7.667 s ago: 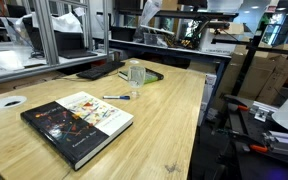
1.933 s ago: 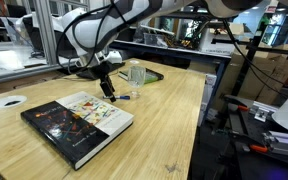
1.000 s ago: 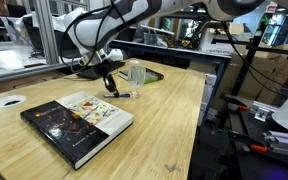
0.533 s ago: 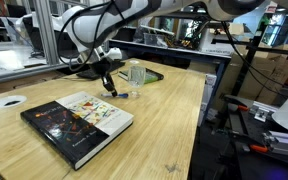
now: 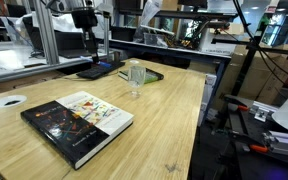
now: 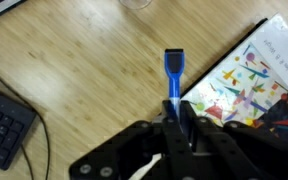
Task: Put the marker into the glass.
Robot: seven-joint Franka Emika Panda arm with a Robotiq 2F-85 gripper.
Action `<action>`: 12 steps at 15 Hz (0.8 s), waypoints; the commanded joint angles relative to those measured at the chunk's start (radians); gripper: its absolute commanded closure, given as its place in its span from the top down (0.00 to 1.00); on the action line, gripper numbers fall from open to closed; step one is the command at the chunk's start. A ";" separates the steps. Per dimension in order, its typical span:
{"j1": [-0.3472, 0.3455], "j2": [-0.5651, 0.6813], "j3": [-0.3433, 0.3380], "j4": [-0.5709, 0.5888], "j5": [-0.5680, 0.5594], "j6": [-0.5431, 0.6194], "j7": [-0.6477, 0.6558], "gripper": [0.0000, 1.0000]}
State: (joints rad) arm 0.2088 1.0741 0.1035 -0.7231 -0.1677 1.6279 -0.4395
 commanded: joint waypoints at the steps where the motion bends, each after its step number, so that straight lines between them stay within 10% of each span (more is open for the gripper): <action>1: -0.067 -0.103 0.042 -0.109 0.065 0.119 -0.029 0.03; 12: -0.275 -0.305 0.118 -0.576 0.320 0.589 -0.089 0.03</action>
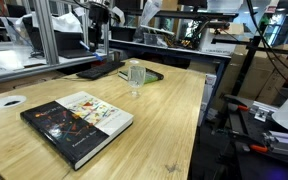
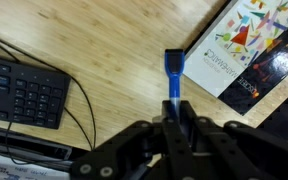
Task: Put the marker into the glass.
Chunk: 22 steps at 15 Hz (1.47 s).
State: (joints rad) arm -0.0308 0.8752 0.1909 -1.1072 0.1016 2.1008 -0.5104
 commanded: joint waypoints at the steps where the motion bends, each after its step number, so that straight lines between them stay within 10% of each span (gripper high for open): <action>1: -0.039 -0.126 0.034 -0.240 0.060 0.154 -0.019 0.03; 13: -0.077 -0.512 0.050 -0.911 0.129 0.542 -0.002 0.03; 22: -0.045 -0.934 -0.043 -1.323 0.301 0.539 -0.268 0.03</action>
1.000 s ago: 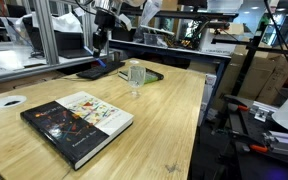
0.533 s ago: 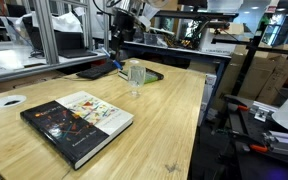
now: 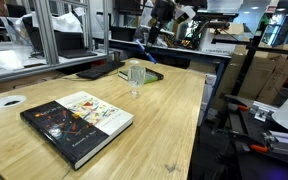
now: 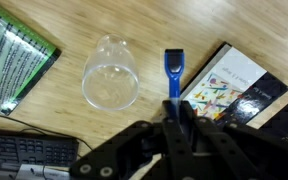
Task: Put the marker into the glass.
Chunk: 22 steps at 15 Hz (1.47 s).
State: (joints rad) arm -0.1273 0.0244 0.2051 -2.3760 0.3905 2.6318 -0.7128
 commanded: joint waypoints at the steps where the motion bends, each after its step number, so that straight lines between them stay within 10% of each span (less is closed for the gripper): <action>1: 0.072 -0.101 -0.073 -0.063 -0.001 0.022 -0.053 0.03; 9: 0.171 -0.045 -0.164 -0.030 0.075 0.170 -0.152 0.03; 22: 0.106 0.296 -0.129 0.233 0.273 0.166 -0.424 0.03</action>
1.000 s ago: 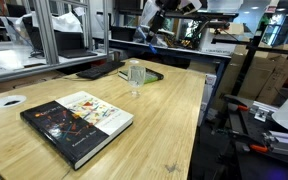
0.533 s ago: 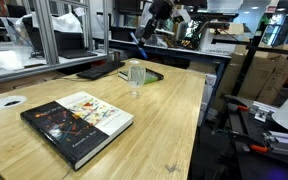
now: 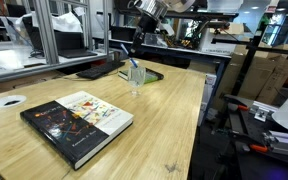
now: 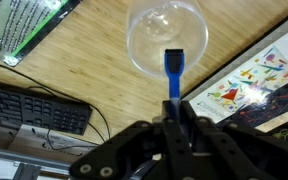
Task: Put the marker into the glass.
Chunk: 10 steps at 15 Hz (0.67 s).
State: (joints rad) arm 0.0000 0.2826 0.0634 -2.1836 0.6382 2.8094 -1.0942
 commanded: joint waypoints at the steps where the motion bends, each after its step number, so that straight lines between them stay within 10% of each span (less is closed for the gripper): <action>1: -0.023 0.054 0.011 0.050 0.019 -0.016 -0.038 0.03; 10: -0.009 0.071 0.000 0.045 0.000 -0.002 -0.005 0.11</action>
State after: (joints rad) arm -0.0093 0.3540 0.0634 -2.1389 0.6380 2.8078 -1.0990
